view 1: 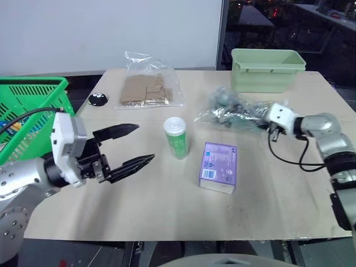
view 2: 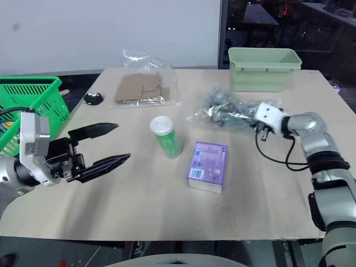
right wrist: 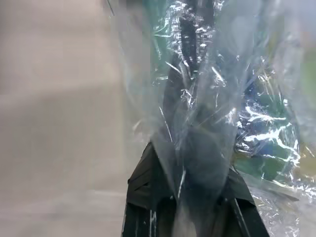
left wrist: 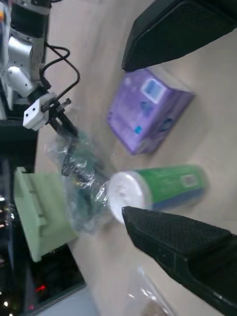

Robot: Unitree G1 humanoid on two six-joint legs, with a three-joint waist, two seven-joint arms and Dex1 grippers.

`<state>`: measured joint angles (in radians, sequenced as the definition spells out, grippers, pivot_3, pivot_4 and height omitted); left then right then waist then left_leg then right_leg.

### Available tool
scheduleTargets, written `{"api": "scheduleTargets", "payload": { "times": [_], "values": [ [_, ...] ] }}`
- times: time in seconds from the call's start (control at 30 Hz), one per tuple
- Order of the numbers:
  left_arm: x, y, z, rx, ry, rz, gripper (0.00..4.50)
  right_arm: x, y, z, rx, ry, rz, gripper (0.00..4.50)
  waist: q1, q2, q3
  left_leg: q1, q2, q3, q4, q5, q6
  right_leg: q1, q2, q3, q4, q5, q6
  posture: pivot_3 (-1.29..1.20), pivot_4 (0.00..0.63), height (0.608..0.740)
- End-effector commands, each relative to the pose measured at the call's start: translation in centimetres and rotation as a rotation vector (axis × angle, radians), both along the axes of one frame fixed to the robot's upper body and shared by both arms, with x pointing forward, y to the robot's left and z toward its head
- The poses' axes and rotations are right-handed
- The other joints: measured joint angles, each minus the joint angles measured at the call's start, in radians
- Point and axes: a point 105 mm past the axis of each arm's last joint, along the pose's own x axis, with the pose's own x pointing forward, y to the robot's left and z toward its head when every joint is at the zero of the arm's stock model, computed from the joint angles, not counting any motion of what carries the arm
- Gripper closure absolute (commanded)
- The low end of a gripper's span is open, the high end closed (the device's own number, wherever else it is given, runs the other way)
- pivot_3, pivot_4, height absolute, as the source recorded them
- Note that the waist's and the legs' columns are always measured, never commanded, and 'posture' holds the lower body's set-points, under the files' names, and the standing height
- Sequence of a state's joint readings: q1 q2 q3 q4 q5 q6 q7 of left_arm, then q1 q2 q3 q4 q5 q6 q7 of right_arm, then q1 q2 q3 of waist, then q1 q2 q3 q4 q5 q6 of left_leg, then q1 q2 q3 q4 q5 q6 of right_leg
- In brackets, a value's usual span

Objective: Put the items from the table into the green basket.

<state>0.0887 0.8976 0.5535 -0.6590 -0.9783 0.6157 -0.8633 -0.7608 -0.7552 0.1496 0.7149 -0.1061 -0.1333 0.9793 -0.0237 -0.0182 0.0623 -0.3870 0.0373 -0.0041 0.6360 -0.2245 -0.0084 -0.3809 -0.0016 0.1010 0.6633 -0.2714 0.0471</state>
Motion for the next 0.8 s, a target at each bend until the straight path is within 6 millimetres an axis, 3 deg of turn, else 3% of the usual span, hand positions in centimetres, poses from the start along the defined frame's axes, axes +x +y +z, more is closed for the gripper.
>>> {"api": "scheduleTargets", "payload": {
  "times": [0.03,0.13,0.2,0.3,0.43,0.47,0.5,0.7,0.73,0.8],
  "values": [
    [0.2,-1.6,0.9,-0.043,-0.026,-0.048,0.00,-0.8,-4.4,4.7,0.016,-0.124,-0.120,4.45,0.007,0.000,0.000,0.000,0.000,0.000,0.000,0.000,0.000,0.000,0.000,0.000,-0.001,0.001,0.002,0.04,0.003,0.740],
    [0.4,-3.4,1.1,-0.062,-0.035,-0.111,0.00,-3.4,-8.4,4.6,-0.015,-0.061,-0.225,4.45,0.015,0.000,0.000,-0.001,0.000,-0.002,0.000,0.000,0.000,0.000,0.000,-0.002,-0.001,0.000,0.003,0.02,0.006,0.740],
    [0.9,-4.2,1.5,-0.087,-0.051,-0.136,0.00,-5.2,-10.1,4.3,-0.019,-0.023,-0.278,4.45,0.009,0.001,0.000,-0.002,0.000,-0.003,-0.001,0.000,0.000,0.000,0.000,-0.002,-0.001,0.000,0.004,-0.02,0.009,0.740],
    [1.6,-5.4,1.7,-0.112,-0.060,-0.181,0.00,-7.8,-11.4,3.6,0.000,0.029,-0.338,4.45,-0.006,0.003,-0.001,-0.001,0.000,-0.002,-0.001,0.000,0.000,0.000,0.001,-0.001,-0.001,0.000,0.004,-0.05,0.011,0.740],
    [2.9,-6.1,1.8,-0.124,-0.068,-0.192,0.00,-10.5,-11.5,2.7,0.015,0.099,-0.376,4.45,-0.037,0.008,-0.004,0.002,0.000,0.001,0.000,0.000,0.000,0.001,0.001,0.001,0.001,-0.002,0.008,-0.10,0.009,0.740],
    [3.3,-6.2,1.8,-0.126,-0.071,-0.192,0.00,-11.4,-11.5,2.5,0.012,0.131,-0.378,3.69,-0.043,0.009,-0.004,0.002,0.000,0.001,0.000,0.000,0.000,0.002,0.001,0.001,0.001,-0.002,0.009,-0.11,0.009,0.740],
    [3.6,-6.3,1.8,-0.126,-0.073,-0.194,0.00,-12.0,-11.4,2.3,0.010,0.152,-0.381,3.44,-0.050,0.009,-0.004,0.003,0.000,0.001,0.000,0.000,0.000,0.002,0.002,0.001,0.001,-0.002,0.009,-0.12,0.009,0.740],
    [4.1,-6.2,1.6,-0.115,-0.076,-0.214,0.00,-14.3,-12.5,3.5,0.038,0.181,-0.449,0.37,-0.099,0.008,-0.004,0.003,0.000,0.001,0.004,0.000,0.000,0.004,0.002,0.002,0.000,-0.003,0.009,-0.15,0.010,0.740],
    [4.1,-6.2,1.6,-0.114,-0.076,-0.215,0.00,-14.6,-12.6,3.8,0.046,0.180,-0.456,0.07,-0.106,0.007,-0.004,0.003,0.000,0.001,0.004,0.000,0.000,0.004,0.002,0.002,0.000,-0.003,0.009,-0.15,0.010,0.740],
    [4.1,-6.1,1.6,-0.111,-0.076,-0.216,0.00,-15.0,-12.6,4.7,0.089,0.172,-0.459,0.07,-0.112,0.007,-0.004,0.003,0.000,0.001,0.005,0.000,0.001,0.004,0.002,0.003,0.000,-0.003,0.009,-0.15,0.013,0.740]
  ]
}}
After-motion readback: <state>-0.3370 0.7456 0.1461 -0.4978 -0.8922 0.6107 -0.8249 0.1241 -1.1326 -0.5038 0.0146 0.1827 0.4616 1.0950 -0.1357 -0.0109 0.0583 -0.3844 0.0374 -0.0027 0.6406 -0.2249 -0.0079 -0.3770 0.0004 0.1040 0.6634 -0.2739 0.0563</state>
